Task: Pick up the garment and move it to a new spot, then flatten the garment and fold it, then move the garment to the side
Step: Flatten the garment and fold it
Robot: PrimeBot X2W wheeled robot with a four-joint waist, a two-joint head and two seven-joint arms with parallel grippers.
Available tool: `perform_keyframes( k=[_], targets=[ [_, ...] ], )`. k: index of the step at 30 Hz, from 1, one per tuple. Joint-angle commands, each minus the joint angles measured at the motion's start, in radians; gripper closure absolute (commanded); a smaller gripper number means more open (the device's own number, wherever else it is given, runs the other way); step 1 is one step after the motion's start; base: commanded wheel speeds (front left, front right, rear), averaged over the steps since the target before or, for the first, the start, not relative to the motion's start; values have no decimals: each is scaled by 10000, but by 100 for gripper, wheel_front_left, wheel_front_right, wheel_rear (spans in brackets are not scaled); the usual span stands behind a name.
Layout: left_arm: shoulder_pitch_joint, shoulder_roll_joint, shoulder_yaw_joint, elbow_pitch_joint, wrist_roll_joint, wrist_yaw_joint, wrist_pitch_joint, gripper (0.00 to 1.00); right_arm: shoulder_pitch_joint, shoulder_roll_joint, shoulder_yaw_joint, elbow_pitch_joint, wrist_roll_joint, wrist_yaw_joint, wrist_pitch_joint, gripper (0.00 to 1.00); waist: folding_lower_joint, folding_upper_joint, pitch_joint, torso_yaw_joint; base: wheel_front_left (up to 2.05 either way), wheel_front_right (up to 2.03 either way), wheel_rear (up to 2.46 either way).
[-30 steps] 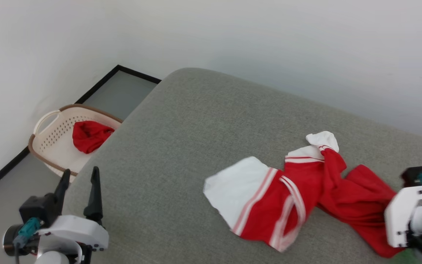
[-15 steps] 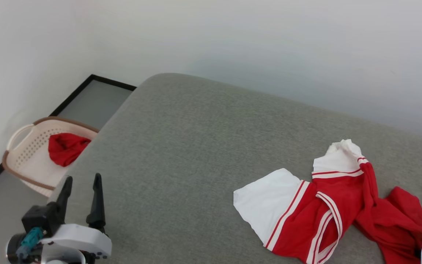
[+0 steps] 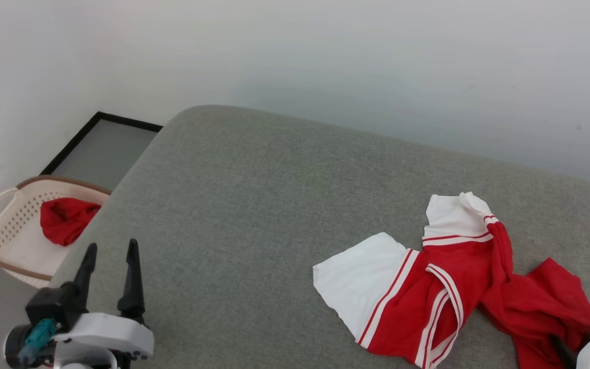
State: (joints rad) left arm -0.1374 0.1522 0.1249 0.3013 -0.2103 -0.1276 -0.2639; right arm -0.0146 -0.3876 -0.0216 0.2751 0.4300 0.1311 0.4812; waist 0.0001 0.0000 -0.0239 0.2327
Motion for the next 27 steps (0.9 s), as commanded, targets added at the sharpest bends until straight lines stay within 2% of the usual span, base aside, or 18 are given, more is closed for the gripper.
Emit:
perform_keyframes(
  k=[1, 8, 12, 15, 19, 27],
  targets=[
    [106, 13, 36, -73, 79, -26, 4, 0, 112, 76, -118, -244, -26, -7, -104, 0, -1, 0, -13, -38, 0, 0, 0],
    [73, -99, 119, -340, 32, -41, 4, 0, 287, 403, -292, -2615, -886, -7, -1073, 0, -1, 0, 45, -83, 0, 0, 0],
    [-69, -187, 65, -543, 75, -39, 4, 0, -253, 479, -105, -3047, -1444, -7, -1732, 0, -1, 0, 127, -4, 0, 0, 0],
    [-202, -194, -88, -587, 115, -38, 4, 0, -715, 479, 202, -2756, -1638, -7, -2010, 0, -1, 0, 204, 116, 0, 0, 0],
    [-336, -280, -276, -630, 114, -39, 4, 0, -1634, 267, 652, -1977, -1643, -7, -1775, 0, -1, 0, 389, 355, 0, 0, 0],
    [-793, -504, -999, -689, -16, -40, 4, 0, -3664, -415, 1120, 204, -1178, -7, 198, 0, -1, 0, 949, 1313, 0, 0, 0]
  ],
)
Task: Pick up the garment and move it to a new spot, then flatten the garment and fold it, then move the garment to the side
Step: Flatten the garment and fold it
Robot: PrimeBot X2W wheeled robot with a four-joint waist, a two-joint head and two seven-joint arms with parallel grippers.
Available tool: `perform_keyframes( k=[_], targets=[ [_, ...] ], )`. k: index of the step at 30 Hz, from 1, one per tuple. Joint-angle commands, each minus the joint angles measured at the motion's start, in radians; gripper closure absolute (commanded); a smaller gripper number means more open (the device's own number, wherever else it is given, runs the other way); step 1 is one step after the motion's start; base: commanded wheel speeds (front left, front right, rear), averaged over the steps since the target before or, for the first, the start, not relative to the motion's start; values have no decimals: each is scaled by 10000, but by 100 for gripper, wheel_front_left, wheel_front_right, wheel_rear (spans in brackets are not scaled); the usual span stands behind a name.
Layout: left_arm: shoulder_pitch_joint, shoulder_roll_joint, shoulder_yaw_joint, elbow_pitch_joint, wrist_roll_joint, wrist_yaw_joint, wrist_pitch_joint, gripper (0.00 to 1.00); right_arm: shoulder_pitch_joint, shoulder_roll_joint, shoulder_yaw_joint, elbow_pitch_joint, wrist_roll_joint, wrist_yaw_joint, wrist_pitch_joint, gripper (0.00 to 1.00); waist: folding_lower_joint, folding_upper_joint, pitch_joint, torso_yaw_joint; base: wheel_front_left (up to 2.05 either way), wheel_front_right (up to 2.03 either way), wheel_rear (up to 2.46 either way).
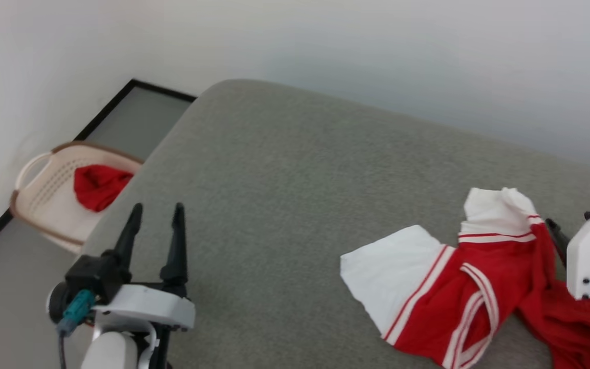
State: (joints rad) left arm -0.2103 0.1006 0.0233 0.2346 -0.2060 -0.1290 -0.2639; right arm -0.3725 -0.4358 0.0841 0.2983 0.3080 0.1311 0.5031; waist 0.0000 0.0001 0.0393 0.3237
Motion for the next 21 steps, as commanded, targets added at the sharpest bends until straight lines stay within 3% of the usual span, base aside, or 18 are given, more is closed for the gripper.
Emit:
perform_keyframes(
  k=[1, 7, 13, 14, 15, 21],
  targets=[
    [-112, -30, -47, -1, -95, -25, 4, 0, -324, -29, 68, 230, 73, -7, 179, 0, 0, -1, 384, 521, 0, 0, 0],
    [-368, -225, -424, 104, -335, -26, 4, 0, -1372, -271, 106, 1934, 31, -9, 1500, 0, 0, -1, 805, 1170, 0, 0, 0],
    [-529, -362, -617, 231, -521, -26, 4, 0, -2070, -35, 86, 3490, -184, -9, 2315, 0, 0, -1, 1062, 1490, 0, 0, 0],
    [-545, -371, -642, 251, -549, -26, 4, 0, -2169, 2, 102, 3658, -251, -9, 2326, 63, 0, -1, 1080, 1514, 0, 0, 0],
    [-560, -381, -648, 268, -574, -26, 4, 0, -2267, 42, 93, 3801, -293, -7, 2259, 100, 0, -1, 1097, 1531, 0, 0, 0],
    [-519, -367, -559, 354, -586, -26, 4, 0, -2524, 66, 77, 3913, -156, -9, 1721, 100, 0, -1, 1011, 1331, 0, 0, 0]
  ],
)
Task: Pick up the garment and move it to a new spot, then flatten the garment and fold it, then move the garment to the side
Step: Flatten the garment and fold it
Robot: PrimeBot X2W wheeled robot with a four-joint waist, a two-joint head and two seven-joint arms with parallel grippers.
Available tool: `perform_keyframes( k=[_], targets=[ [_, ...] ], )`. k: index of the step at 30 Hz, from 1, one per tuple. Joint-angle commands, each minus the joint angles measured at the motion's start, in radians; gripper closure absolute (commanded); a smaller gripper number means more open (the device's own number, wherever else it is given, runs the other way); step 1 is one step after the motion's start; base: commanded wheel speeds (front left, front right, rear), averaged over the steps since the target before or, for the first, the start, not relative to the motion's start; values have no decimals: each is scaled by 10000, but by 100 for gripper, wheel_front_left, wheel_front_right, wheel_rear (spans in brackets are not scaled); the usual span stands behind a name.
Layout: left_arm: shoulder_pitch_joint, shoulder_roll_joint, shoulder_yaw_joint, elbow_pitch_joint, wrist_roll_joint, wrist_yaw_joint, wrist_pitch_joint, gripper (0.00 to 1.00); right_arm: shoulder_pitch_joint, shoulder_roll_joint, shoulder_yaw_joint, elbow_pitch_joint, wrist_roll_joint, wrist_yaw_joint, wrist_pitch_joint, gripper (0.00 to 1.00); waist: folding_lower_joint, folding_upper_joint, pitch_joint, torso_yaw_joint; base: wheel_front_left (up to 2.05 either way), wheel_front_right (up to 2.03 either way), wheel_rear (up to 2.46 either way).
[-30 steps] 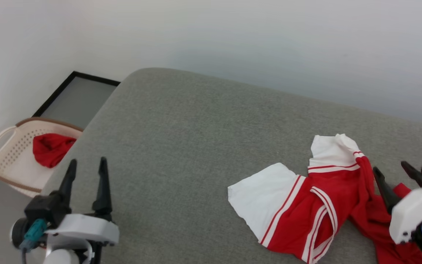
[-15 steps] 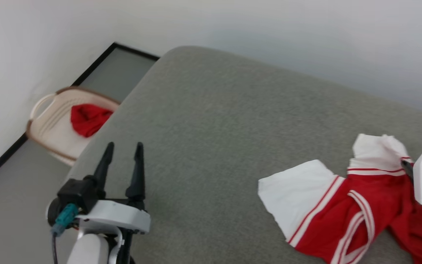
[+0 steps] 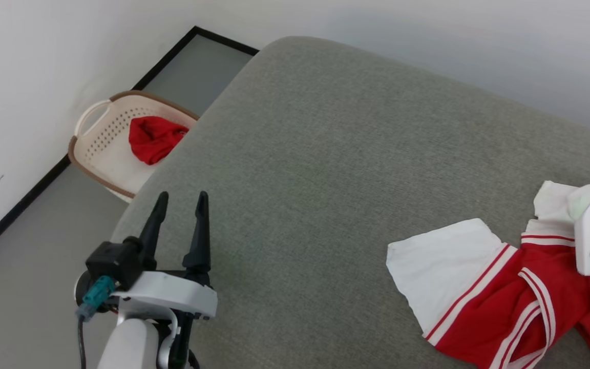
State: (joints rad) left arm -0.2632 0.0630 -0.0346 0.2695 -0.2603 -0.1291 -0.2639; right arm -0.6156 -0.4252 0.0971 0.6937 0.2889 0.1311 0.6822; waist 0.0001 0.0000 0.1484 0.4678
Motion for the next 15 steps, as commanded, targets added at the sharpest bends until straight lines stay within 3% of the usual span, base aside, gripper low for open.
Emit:
perform_keyframes(
  k=[1, 15],
  targets=[
    [37, 28, 41, 13, -17, -25, 4, 0, -60, -79, -111, -119, 102, -9, -211, 100, -1, 0, -123, -182, 0, 0, 0],
    [451, 455, 483, -24, -169, -25, 4, 0, 2829, -245, -2204, -2744, 1431, -9, -1774, 100, -1, 0, -903, -1625, 0, 0, 0]
  ],
)
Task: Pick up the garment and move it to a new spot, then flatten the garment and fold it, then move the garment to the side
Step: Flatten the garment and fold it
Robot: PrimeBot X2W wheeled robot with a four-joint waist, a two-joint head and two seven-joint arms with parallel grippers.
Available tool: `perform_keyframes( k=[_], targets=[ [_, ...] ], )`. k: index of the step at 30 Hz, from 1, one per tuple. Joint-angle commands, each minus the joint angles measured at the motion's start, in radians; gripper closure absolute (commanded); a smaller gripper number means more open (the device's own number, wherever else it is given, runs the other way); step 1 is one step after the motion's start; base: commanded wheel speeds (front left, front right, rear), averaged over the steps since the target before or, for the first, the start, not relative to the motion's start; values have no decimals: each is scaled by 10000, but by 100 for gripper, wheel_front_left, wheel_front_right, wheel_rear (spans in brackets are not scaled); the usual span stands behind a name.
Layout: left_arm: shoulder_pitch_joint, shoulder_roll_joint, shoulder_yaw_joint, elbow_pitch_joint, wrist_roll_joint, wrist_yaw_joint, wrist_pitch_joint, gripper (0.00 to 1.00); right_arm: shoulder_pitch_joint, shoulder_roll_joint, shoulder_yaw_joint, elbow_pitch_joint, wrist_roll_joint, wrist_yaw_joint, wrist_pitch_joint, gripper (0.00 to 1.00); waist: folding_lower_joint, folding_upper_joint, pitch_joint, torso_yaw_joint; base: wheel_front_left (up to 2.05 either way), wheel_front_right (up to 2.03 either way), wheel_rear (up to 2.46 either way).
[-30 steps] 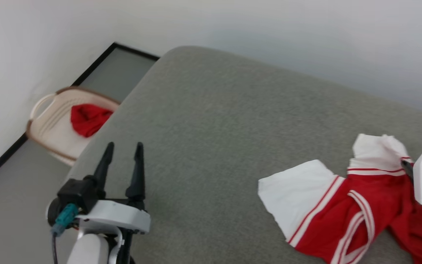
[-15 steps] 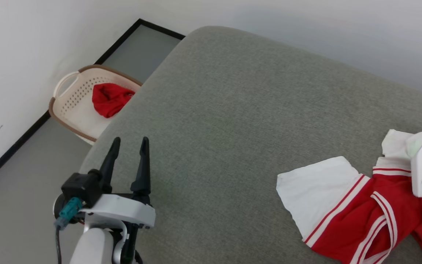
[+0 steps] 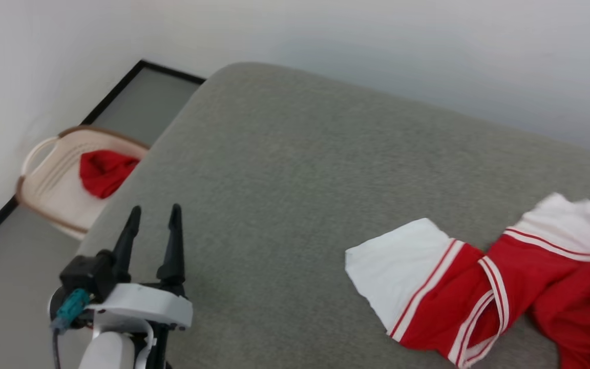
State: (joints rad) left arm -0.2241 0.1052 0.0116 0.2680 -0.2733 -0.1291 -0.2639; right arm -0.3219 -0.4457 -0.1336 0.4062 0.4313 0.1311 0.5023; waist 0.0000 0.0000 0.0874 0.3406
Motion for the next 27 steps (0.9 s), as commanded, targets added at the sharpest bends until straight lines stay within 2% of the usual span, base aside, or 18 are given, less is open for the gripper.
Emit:
perform_keyframes(
  k=[1, 8, 11, 16, 17, 19, 22, 27],
  targets=[
    [78, 63, 36, -6, -49, -25, 4, 0, 231, 5, -159, -79, 79, -7, -58, 100, 0, 0, -349, -471, 0, 0, 0],
    [166, 267, 164, -8, -190, -25, 4, 0, 2141, 171, -1366, -1243, 375, -9, -893, 100, 0, 0, -520, -1164, 0, 0, 0],
    [162, 323, 107, 35, -294, -25, 4, 0, 2729, 336, -1842, -1293, 436, -9, -1063, 100, 0, 0, -543, -1375, 0, 0, 0],
    [172, 428, -60, 259, -334, -25, 4, 0, 3106, 690, -2067, -866, 83, -7, -784, 100, 0, 0, -539, -1734, 0, 0, 0],
    [153, 464, -120, 300, -354, -25, 4, 0, 3000, 754, -2052, -741, 0, -7, -786, 80, 0, 0, -533, -1807, 0, 0, 0],
    [117, 516, -178, 401, -402, -25, 4, 0, 2801, 753, -1941, -451, -343, -7, -768, 0, 0, 0, -510, -1931, 0, 0, 0],
    [84, 567, -154, 486, -430, -25, 4, 0, 2477, 749, -1603, -283, -579, -7, -804, 0, 0, 0, -532, -2093, 0, 0, 0],
    [267, 651, 134, 430, -398, -25, 4, 0, 2348, 616, -1053, -775, -638, -7, -1337, 0, 0, 0, -689, -2392, 0, 0, 0]
  ],
)
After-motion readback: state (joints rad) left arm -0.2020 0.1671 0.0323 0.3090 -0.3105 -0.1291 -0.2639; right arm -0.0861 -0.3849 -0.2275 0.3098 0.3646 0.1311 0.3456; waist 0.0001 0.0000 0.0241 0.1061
